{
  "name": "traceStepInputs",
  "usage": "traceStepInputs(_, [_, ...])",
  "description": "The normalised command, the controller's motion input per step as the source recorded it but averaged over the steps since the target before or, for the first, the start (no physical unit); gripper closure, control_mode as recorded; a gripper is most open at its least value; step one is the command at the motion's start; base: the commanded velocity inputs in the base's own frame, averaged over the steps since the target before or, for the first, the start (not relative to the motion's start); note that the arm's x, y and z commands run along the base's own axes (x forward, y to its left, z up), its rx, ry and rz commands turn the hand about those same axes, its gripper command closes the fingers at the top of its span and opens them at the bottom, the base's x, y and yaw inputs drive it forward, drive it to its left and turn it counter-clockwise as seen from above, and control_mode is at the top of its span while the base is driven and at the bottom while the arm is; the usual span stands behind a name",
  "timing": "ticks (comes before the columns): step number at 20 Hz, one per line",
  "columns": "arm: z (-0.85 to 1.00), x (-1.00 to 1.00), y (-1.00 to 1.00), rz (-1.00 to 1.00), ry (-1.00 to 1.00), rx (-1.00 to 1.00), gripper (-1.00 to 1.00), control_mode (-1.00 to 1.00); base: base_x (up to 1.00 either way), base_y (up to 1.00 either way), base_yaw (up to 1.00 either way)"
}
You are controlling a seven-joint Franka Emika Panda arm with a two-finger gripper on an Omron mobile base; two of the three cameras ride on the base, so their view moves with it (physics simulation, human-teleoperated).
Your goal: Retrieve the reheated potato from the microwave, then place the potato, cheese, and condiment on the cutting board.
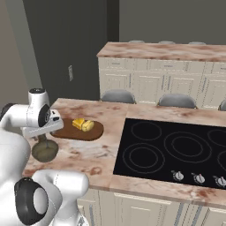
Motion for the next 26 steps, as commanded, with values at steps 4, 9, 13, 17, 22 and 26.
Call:
traceStepInputs(4, [-0.17, 0.25, 0.15, -0.02, 0.00, 0.00, -1.00, -1.00, 0.00, 0.00, 0.00])
traceStepInputs(9, [-0.18, 0.24, 0.08, -0.03, 0.00, 0.00, -1.00, -1.00, 0.00, 0.00, 0.00])
traceStepInputs(13, [-0.09, 0.15, 0.01, -0.03, 0.00, 0.00, -1.00, -1.00, 0.00, 0.00, 0.00])
traceStepInputs(17, [-0.09, -0.10, 0.00, -0.03, 0.00, 0.00, -1.00, -1.00, 0.00, 0.00, 0.00])
traceStepInputs(22, [-0.23, -0.24, 0.00, -0.04, 0.00, 0.00, -1.00, -1.00, 0.00, 0.00, 0.00])
traceStepInputs(26, [-0.37, -0.13, 0.00, -0.07, -0.01, 0.00, 1.00, -1.00, 0.00, 0.00, 0.00])
